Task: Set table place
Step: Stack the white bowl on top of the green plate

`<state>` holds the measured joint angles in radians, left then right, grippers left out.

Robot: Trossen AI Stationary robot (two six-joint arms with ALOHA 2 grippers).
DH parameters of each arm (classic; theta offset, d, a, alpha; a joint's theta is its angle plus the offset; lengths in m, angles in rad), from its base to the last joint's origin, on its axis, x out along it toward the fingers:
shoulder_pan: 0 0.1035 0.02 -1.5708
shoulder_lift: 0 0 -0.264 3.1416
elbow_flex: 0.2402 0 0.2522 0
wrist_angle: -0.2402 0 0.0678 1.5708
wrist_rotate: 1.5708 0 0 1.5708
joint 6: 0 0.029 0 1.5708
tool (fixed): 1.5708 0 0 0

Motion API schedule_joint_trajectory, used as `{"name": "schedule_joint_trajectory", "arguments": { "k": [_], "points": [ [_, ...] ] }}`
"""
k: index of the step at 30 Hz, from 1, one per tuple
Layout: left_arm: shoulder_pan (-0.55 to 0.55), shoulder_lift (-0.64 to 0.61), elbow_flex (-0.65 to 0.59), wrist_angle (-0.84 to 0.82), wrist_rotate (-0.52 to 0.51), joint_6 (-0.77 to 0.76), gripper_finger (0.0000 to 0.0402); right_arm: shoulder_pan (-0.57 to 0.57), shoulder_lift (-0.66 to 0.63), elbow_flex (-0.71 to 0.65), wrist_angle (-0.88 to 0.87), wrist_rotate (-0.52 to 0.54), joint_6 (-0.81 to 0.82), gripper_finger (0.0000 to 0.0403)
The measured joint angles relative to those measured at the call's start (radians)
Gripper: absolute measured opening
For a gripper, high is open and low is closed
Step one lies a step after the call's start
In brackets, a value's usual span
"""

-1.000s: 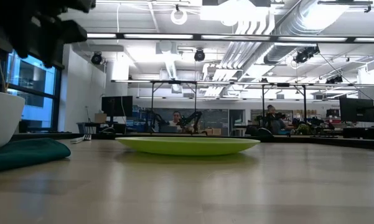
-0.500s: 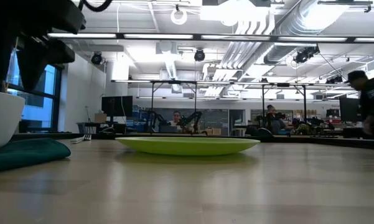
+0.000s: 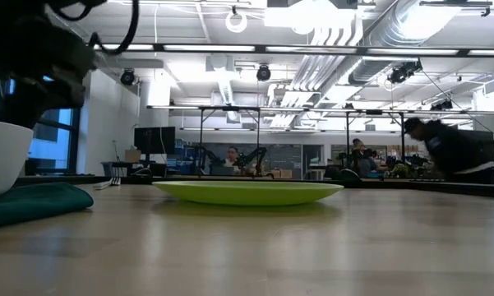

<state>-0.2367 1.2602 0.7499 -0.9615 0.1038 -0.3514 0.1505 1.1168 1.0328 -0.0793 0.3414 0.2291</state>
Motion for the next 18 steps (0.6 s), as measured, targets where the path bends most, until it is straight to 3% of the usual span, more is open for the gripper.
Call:
{"name": "schedule_joint_trajectory", "arguments": {
  "k": [12, 15, 18],
  "points": [
    [0.0, 0.0, -0.11, -0.003, 0.116, -0.082, 0.0199, -0.007, 0.0, 0.0, 0.0, 0.0, 0.006, 0.017],
    [0.001, 0.0, -0.111, 0.004, 0.114, -0.068, 0.017, -0.007, 0.0, 0.0, 0.0, 0.0, 0.006, 0.017],
    [0.001, 0.0, -0.111, 0.011, 0.12, -0.067, 0.0112, -0.007, 0.0, 0.0, 0.0, 0.0, 0.006, 0.017]
  ]
}}
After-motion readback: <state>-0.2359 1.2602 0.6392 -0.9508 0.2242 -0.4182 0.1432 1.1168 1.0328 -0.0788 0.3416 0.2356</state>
